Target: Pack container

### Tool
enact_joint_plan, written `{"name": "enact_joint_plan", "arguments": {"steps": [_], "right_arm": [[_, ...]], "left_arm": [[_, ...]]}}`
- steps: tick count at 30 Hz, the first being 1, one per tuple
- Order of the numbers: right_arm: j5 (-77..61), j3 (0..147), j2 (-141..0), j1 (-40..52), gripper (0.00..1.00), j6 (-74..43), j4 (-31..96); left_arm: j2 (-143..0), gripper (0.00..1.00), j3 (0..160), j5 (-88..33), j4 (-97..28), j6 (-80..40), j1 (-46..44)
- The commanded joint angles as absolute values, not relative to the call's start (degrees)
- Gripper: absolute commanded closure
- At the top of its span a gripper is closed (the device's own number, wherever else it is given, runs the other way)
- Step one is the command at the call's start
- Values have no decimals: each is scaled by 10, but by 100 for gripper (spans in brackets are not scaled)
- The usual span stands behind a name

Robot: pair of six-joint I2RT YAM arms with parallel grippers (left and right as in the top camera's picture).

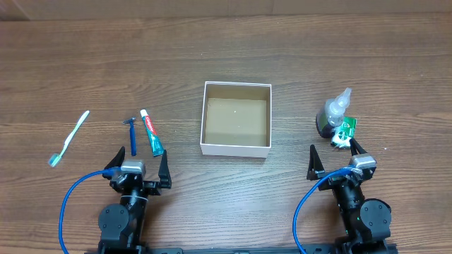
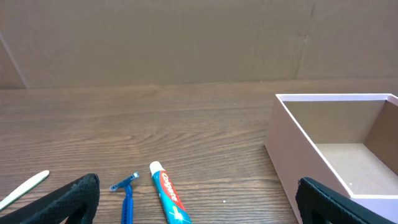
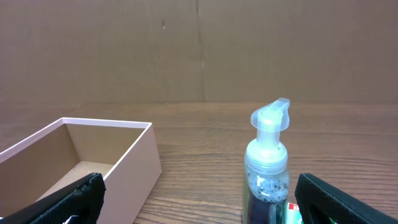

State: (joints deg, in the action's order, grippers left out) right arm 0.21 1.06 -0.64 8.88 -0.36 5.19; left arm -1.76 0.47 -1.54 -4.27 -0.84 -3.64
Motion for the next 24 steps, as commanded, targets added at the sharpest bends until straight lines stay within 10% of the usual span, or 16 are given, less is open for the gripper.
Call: {"name": "enact_joint_plan", "arguments": {"steps": [1, 14, 24], "right_arm": [[-1, 5, -3, 89, 0, -2, 48], [42, 107, -49, 89, 0, -49, 143], [48, 567, -496, 71, 0, -90, 400]], "left_arm": [[-14, 0, 3, -22, -43, 5, -33], [-15, 0, 76, -26, -115, -79, -33], [-292, 0, 470, -26, -410, -80, -33]]}}
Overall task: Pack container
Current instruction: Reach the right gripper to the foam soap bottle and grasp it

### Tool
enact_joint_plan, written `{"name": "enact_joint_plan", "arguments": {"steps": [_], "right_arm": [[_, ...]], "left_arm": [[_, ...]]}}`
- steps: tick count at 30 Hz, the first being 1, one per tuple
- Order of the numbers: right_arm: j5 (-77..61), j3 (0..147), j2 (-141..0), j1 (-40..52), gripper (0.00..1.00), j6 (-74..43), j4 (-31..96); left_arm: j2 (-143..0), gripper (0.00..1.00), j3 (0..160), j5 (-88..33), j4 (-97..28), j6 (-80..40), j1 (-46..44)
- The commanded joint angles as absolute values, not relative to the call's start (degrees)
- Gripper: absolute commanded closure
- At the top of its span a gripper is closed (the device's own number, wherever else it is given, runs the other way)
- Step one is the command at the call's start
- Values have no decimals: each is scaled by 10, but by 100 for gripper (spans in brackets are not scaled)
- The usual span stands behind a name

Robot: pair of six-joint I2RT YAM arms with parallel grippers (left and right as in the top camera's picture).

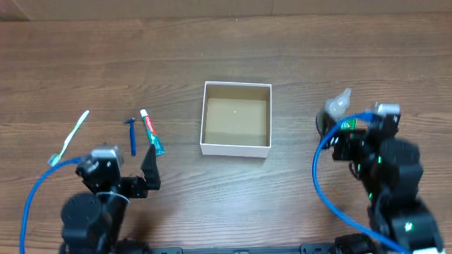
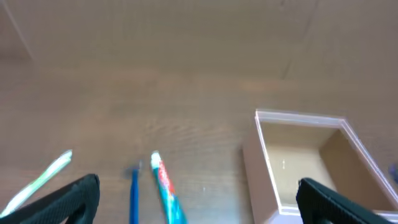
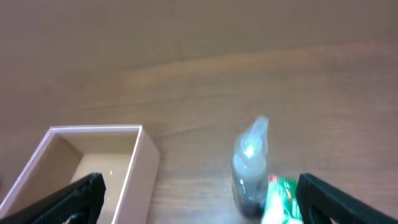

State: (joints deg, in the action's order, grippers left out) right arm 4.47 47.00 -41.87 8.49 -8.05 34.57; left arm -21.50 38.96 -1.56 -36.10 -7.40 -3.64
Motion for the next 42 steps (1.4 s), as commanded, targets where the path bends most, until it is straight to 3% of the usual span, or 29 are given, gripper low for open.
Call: {"name": "enact_joint_plan", "arguments": {"steps": [1, 4, 11, 26, 29, 32, 42], "right_arm": [[34, 620, -542, 65, 0, -90, 456], [7, 725, -619, 63, 0, -90, 551], [14, 736, -766, -25, 0, -84, 572], [-18, 727, -955, -24, 0, -27, 513], [-18, 727, -955, -24, 6, -27, 517], [-18, 727, -955, -24, 21, -27, 526], [-18, 727, -984, -24, 21, -27, 519]], "left_arm": [[-319, 0, 496, -26, -436, -79, -33], [-389, 0, 564, -28, -512, -79, -33], [-418, 0, 575, -28, -519, -77, -33], [-418, 0, 575, -28, -518, -77, -33], [-418, 0, 575, -28, -518, -77, -33], [-418, 0, 575, -28, -518, -77, -33], [-418, 0, 575, -28, -518, -77, -33]]}}
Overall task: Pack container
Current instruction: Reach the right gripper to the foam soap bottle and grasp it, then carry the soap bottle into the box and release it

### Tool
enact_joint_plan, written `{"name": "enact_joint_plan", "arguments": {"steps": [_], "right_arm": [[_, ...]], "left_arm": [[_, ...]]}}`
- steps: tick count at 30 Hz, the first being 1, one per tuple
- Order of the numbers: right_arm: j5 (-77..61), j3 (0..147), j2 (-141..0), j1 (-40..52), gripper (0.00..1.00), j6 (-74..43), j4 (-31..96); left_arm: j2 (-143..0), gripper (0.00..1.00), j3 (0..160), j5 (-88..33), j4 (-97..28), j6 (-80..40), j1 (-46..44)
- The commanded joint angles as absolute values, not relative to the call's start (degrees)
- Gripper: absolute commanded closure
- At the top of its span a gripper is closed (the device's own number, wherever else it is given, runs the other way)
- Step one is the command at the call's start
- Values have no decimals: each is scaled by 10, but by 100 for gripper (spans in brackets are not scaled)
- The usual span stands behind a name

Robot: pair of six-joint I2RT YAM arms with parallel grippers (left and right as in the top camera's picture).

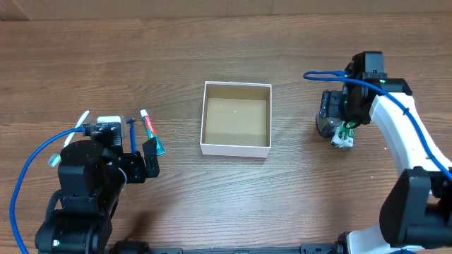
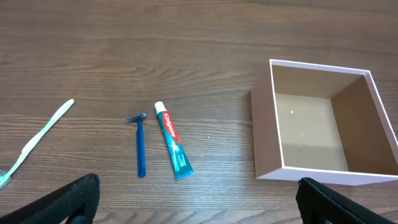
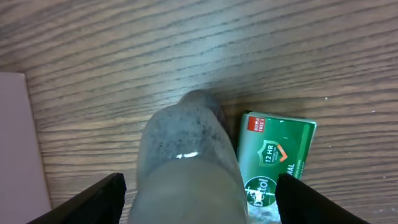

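The open white box (image 1: 236, 149) with a brown inside stands mid-table and is empty (image 2: 264, 146). To its left lie a toothbrush (image 2: 37, 140), a blue razor (image 2: 141, 146) and a toothpaste tube (image 2: 174, 143). My left gripper (image 2: 199, 211) hovers open over bare table in front of them. On the right, a clear pump bottle (image 3: 186, 162) stands beside a green soap packet (image 3: 277, 155). My right gripper (image 3: 202, 199) points straight down over the bottle's top, open, with one finger on each side and a gap to each.
The wood-grain table (image 1: 233, 204) carries only these items. A blue cable (image 1: 321, 74) loops off the right arm above the bottle. The soap packet (image 1: 344, 134) touches the bottle's right side.
My right arm has reached out from the near right and now hangs straight down over the pump bottle. My left arm sits higher, and its camera looks more steeply down at the toiletries and box.
Both arms first rested at the table's front edge, grippers open and looking level across it. Then both were lifted and tilted downward. Now the right gripper straddles the bottle's top and the left hovers in front of the razor and toothpaste. Nothing on the table has moved.
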State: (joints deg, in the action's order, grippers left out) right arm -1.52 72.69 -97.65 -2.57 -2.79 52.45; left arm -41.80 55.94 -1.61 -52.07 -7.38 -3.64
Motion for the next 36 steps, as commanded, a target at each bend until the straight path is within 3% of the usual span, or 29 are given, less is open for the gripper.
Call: {"name": "enact_joint_plan", "arguments": {"steps": [1, 9, 10, 13, 14, 15, 17, 21, 26, 31, 36], "right_arm": [[-18, 727, -984, -24, 22, -27, 517], [-18, 727, -984, -24, 49, -27, 520], [-18, 727, -984, -24, 56, -27, 519], [-18, 727, -984, -23, 61, -31, 520], [-19, 730, -981, -22, 67, -32, 523], [-20, 735, -972, -19, 84, -35, 527], [-21, 751, -949, -12, 96, -47, 535], [-13, 836, -864, 50, 96, -55, 587], [15, 942, -816, 226, 96, -102, 591], [69, 942, -901, 354, 96, -183, 516], [79, 942, -1029, 368, 96, -274, 476]], "left_arm": [[-418, 0, 575, -28, -518, -77, -33], [-418, 0, 575, -28, -518, -77, -33], [-418, 0, 575, -28, -518, -77, -33], [-418, 0, 575, -28, -518, -77, -33], [-418, 0, 575, -28, -518, -77, -33], [-418, 0, 575, -28, -518, -77, -33], [-418, 0, 575, -28, -518, -77, -33], [-418, 0, 575, -28, -518, -77, -33], [-418, 0, 575, -28, -516, -77, -33], [-418, 0, 575, -28, -516, -77, -33], [-418, 0, 575, -28, -516, -77, -33]]}}
